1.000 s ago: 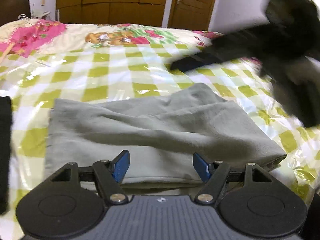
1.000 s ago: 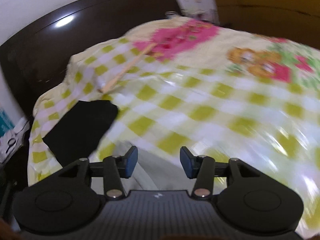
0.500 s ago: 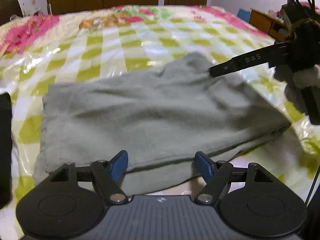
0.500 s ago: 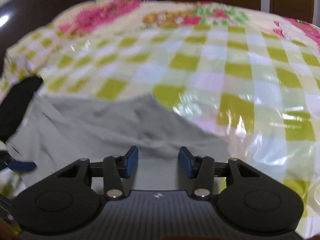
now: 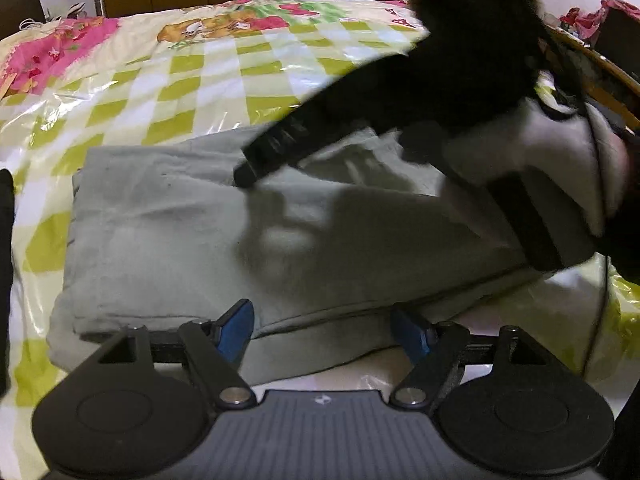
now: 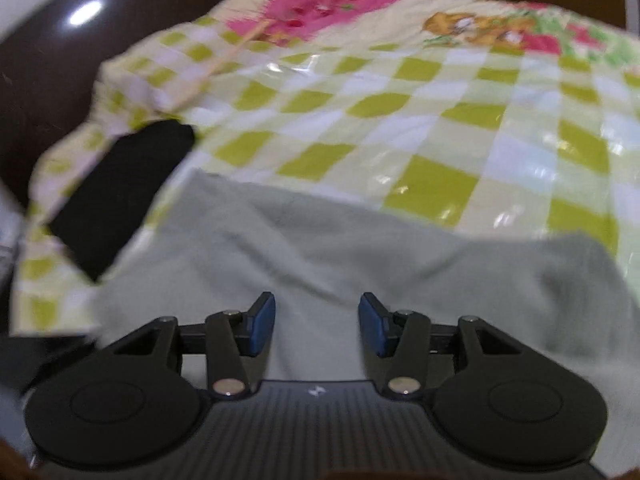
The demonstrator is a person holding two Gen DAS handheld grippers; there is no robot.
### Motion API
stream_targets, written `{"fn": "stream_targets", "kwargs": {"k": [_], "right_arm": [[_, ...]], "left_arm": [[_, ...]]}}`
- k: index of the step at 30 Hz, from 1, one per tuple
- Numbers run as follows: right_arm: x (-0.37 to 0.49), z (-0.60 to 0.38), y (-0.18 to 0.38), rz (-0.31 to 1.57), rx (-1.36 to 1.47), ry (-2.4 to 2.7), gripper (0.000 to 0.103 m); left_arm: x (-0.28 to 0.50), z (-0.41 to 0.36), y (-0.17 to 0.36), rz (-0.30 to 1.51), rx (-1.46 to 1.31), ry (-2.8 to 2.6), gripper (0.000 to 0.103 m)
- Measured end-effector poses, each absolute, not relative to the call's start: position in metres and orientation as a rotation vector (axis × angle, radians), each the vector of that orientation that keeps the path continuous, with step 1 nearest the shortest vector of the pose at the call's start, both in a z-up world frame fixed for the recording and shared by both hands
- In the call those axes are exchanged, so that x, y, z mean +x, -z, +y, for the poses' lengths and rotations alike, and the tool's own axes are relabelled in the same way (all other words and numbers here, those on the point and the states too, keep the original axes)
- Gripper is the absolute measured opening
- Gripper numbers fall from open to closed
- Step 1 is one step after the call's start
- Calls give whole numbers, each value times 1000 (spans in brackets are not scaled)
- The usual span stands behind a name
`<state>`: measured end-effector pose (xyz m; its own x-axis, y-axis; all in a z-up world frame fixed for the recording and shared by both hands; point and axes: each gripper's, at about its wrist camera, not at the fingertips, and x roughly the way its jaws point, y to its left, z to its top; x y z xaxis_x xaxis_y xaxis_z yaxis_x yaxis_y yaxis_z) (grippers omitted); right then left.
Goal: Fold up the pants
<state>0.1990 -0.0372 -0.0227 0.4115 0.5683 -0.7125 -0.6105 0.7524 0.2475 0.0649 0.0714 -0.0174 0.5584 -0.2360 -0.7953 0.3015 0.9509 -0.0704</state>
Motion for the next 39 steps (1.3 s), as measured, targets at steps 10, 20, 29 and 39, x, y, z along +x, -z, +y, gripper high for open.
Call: {"fn": "stream_targets", "kwargs": {"k": [10, 20, 29, 39], "right_arm": [[165, -130, -27, 766, 146, -632, 54], [125, -265, 13, 913, 325, -364, 56], [129, -279, 45, 1004, 580, -511, 57], [149, -285, 66, 1041, 833, -602, 18]], "left_arm": [[53, 59, -5, 846, 78, 348, 87], [66, 3, -9, 779, 124, 437, 87], [85, -26, 17, 911, 183, 417, 87], [93, -42, 14, 955, 208, 362, 87]]}}
